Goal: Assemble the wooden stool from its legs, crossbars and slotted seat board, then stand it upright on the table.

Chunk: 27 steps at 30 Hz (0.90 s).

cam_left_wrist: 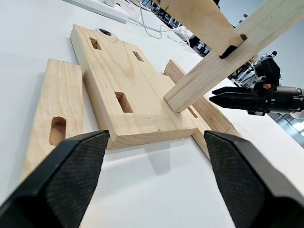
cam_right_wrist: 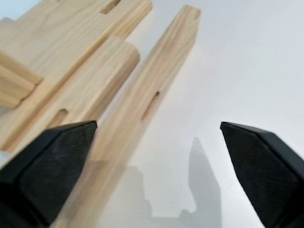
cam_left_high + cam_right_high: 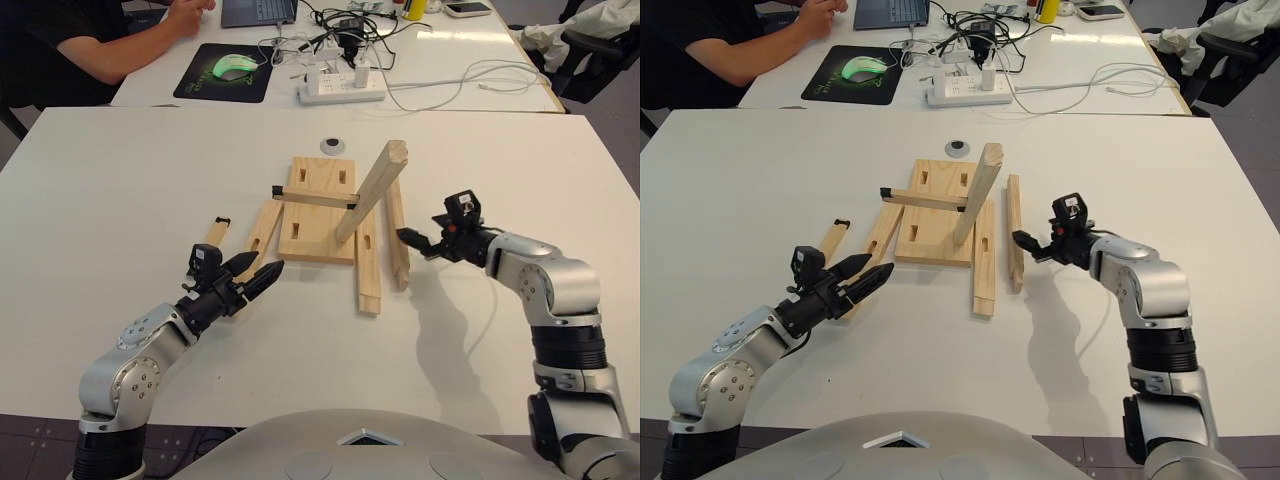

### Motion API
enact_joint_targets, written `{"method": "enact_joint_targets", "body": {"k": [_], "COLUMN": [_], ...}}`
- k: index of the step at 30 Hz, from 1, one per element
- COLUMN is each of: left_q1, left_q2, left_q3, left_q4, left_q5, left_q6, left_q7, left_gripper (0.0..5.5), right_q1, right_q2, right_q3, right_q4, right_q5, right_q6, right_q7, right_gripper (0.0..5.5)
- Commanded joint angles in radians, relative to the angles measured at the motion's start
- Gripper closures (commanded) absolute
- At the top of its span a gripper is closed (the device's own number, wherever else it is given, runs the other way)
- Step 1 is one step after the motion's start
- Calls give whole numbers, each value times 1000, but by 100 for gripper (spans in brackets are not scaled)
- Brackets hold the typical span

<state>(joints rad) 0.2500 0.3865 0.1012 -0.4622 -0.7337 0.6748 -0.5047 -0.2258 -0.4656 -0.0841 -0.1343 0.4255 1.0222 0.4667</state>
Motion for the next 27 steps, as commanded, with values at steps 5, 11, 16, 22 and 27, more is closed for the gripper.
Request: {"method": "enact_joint_targets", "body": {"k": [5, 11, 16, 22, 27], "left_q1": [0, 9, 8, 10, 3], "left_q2": [15, 11, 10, 14, 16], "left_q3": [3, 5, 5, 4, 5], "left_q4": [-11, -14, -14, -14, -9], "left_q5": [-1, -4, -5, -6, -6], "left_q6": [17, 16, 17, 21, 24], "left_q7": [2, 3, 3, 1, -3], "left_gripper": [179, 179, 179, 179, 179], "right_q1": [15, -28, -8, 6, 12], "right_q2": [85, 119, 50, 53, 23], "right_q3": [-123, -241, -159, -173, -147], "right_q4": [-14, 64, 77, 110, 127], "right_q5": [86, 143, 92, 103, 84], "right_q6": [134, 178, 99, 76, 40], "right_q7": [-68, -96, -53, -43, -23], "right_gripper": [13, 13, 13, 13, 13]}}
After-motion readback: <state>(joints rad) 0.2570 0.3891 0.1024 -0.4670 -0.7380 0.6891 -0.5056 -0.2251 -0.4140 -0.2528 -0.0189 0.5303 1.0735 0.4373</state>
